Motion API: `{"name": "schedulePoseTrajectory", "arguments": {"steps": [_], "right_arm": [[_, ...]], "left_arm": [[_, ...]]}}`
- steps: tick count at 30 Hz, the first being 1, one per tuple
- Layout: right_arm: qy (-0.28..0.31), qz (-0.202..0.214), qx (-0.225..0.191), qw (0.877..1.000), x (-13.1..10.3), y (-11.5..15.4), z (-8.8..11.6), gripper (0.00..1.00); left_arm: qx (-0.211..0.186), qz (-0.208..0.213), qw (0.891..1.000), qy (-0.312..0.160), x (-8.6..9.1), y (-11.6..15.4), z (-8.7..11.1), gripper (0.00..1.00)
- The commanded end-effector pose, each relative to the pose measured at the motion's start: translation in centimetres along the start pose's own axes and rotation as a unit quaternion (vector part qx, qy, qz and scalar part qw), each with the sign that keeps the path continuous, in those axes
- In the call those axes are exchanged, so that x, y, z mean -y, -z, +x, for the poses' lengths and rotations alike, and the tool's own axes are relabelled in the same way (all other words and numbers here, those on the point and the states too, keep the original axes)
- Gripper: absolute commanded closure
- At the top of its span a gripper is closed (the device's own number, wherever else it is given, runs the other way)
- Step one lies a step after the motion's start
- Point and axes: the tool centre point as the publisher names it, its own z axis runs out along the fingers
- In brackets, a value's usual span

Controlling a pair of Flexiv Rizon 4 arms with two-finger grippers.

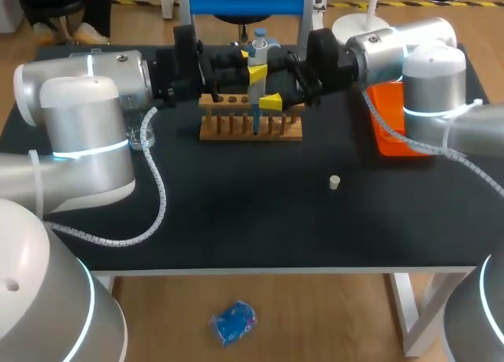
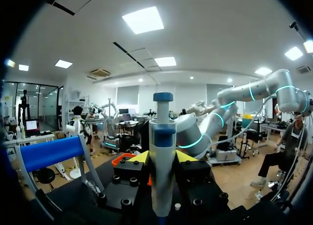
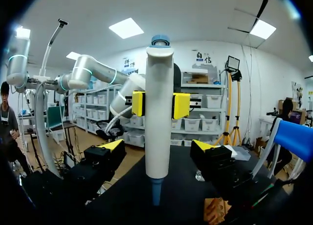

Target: Invert the test tube, pick up the pipette, mount the tip to pipette, aspirate from beaker and dispense into the tube, eject the tip, return the pipette, and cap with the stopper.

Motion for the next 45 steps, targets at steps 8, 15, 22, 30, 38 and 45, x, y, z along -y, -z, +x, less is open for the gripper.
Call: {"name": "schedulePoseTrajectory", "arguments": {"steps": [8,15,22,30,38,45], "right_arm": [[0.007,0.000,0.043,0.999,0.0,1.1,0.8,0.00],[0.006,0.012,0.084,0.996,-0.5,1.9,0.9,0.00],[-0.002,0.025,0.133,0.991,-1.5,3.8,2.2,0.00],[-0.027,0.055,0.219,0.974,-2.5,7.1,2.9,0.00],[-0.029,0.073,0.283,0.956,-3.5,9.4,2.4,0.00],[-0.029,0.073,0.283,0.956,-3.5,9.4,2.4,0.00]], "left_arm": [[0.001,0.003,1.000,-0.001,0.3,0.3,0.5,1.00],[0.016,-0.001,1.000,-0.002,0.4,0.7,0.4,1.00],[0.075,-0.012,0.997,0.012,0.7,1.5,-0.8,1.00],[0.158,-0.020,0.987,0.028,1.6,2.6,-3.3,1.00],[0.273,-0.020,0.960,0.054,2.7,3.2,-6.9,1.00],[0.273,-0.020,0.960,0.054,2.7,3.2,-6.9,1.00]]}}
